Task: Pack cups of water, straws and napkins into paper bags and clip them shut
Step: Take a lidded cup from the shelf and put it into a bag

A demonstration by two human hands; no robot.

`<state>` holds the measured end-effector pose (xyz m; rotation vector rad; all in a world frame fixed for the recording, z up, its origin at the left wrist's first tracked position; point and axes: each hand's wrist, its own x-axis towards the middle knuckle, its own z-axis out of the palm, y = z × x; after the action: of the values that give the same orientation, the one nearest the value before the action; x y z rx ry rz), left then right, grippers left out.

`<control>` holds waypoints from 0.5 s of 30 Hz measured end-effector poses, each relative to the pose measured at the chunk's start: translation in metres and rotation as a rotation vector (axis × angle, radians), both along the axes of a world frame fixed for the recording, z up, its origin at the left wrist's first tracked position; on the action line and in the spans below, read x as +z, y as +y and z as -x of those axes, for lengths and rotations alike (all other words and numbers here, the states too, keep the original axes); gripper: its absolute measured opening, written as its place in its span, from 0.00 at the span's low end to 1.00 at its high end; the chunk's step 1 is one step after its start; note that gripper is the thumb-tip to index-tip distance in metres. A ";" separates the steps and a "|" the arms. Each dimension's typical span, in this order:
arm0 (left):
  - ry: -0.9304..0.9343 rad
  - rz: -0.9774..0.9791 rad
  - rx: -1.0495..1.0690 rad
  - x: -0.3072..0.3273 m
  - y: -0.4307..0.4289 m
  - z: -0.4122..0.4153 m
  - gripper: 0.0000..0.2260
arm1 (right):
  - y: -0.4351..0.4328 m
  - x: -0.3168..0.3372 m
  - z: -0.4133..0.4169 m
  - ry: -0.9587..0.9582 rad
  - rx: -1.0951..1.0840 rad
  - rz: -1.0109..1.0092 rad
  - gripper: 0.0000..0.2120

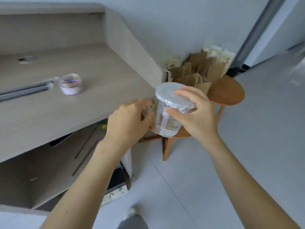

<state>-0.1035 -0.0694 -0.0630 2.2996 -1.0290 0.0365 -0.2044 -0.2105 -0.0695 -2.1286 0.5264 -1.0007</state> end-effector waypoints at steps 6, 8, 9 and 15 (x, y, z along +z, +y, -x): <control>0.069 -0.129 -0.214 -0.032 -0.113 0.030 0.13 | -0.085 -0.037 0.060 0.009 -0.220 -0.066 0.19; 0.082 -0.147 -0.245 -0.042 -0.153 0.029 0.13 | -0.117 -0.053 0.071 0.010 -0.279 -0.035 0.20; 0.084 -0.148 -0.272 -0.048 -0.182 0.028 0.13 | -0.140 -0.061 0.077 0.017 -0.317 -0.010 0.20; 0.133 -0.055 -0.447 -0.051 -0.310 0.019 0.14 | -0.236 -0.070 0.087 0.089 -0.464 0.004 0.21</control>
<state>-0.1226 -0.3792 -0.1136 2.0370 -1.4602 -0.3242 -0.2910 -0.4467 -0.1391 -2.1060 1.0978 -1.1538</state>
